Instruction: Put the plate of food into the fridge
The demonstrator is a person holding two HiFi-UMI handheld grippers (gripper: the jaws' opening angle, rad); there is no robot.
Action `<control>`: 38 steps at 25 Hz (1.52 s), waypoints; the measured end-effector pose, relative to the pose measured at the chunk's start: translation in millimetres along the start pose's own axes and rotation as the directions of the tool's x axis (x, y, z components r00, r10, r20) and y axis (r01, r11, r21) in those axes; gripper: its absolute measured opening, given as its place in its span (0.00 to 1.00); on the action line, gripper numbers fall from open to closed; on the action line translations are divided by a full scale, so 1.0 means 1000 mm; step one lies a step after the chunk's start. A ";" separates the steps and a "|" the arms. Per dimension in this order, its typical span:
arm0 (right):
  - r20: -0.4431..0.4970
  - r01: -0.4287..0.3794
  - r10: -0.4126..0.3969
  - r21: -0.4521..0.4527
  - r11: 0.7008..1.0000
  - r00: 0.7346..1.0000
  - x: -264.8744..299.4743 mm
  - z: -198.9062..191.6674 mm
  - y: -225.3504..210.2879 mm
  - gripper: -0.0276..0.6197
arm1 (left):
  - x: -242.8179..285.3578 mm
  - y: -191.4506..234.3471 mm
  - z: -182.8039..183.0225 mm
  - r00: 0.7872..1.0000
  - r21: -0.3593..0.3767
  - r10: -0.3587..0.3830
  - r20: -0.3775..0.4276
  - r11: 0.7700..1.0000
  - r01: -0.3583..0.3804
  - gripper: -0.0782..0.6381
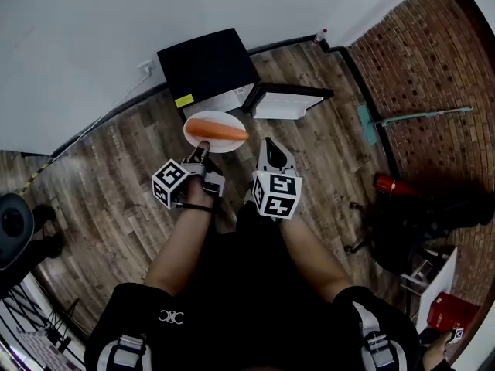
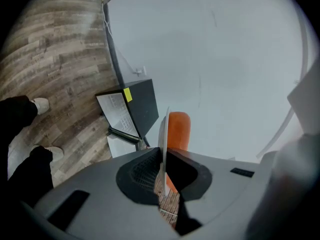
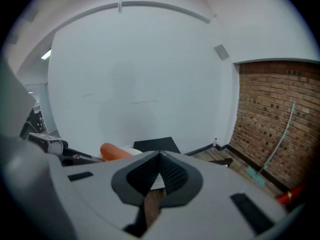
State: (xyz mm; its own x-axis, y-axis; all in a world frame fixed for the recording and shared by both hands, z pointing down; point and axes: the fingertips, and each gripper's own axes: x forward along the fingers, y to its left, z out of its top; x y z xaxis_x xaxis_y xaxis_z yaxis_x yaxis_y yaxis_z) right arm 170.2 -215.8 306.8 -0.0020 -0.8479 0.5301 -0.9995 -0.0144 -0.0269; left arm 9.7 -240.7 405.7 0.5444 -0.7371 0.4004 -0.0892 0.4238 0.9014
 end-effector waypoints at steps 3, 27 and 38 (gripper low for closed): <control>-0.018 -0.058 0.058 -0.023 0.998 0.998 0.018 -0.013 -0.014 0.06 | 0.015 0.017 -0.011 0.999 -0.037 -0.014 0.051 0.999 0.016 0.15; 0.167 -0.164 0.161 0.009 0.986 0.973 0.366 -0.300 -0.061 0.06 | 0.327 0.337 0.119 0.970 -0.046 -0.173 0.168 0.982 0.183 0.15; 0.188 -0.248 0.230 0.080 0.965 0.955 0.411 -0.338 -0.048 0.06 | 0.401 0.343 0.187 0.949 0.007 -0.182 0.258 0.982 0.186 0.15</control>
State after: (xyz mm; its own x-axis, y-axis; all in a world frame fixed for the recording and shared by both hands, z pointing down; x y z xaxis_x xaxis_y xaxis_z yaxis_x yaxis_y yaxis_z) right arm 206.6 -384.3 812.1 -0.2257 -0.9126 0.3410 -0.9621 0.1538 -0.2252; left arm 41.1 -489.6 906.1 0.3178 -0.9122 0.2586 0.0083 0.2754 0.9613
